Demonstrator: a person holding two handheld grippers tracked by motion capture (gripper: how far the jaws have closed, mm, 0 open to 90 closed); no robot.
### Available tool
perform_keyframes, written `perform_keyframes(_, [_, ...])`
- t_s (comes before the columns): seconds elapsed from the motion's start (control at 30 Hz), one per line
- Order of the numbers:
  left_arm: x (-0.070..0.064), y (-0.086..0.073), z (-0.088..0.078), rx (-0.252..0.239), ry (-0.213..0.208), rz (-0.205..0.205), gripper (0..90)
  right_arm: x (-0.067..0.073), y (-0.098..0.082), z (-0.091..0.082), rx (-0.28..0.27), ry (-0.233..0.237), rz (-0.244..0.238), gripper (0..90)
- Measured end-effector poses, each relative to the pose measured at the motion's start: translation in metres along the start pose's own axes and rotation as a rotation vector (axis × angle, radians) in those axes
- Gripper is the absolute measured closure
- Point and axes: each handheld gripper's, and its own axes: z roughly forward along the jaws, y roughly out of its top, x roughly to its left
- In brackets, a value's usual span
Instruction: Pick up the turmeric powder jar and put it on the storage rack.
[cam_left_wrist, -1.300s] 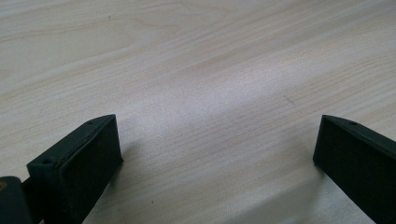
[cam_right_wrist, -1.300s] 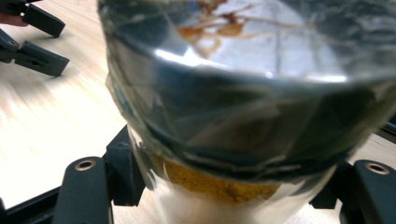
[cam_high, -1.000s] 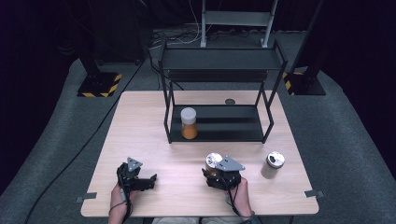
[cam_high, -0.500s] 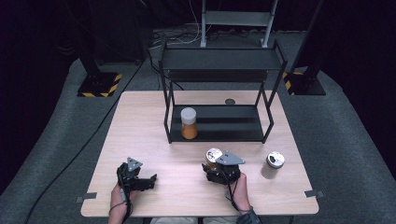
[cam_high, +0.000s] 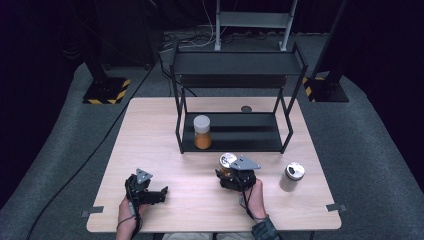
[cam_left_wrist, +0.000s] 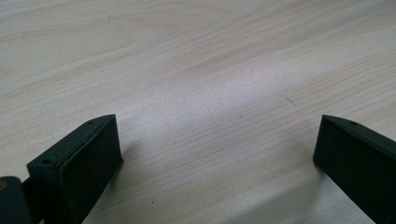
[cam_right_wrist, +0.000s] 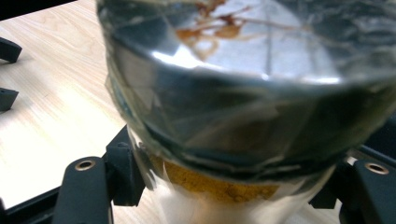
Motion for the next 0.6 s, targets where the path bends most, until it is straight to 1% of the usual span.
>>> perform_keyframes(0.2, [0.0,0.0,0.0,0.0,0.0,0.0,0.4,-0.002,0.002,0.005,0.008,-0.006,-0.004,30.3])
perform_keyframes(0.6, [0.0,0.0,0.0,0.0,0.0,0.0,0.4,-0.007,0.008,0.014,0.015,-0.016,0.003,30.3])
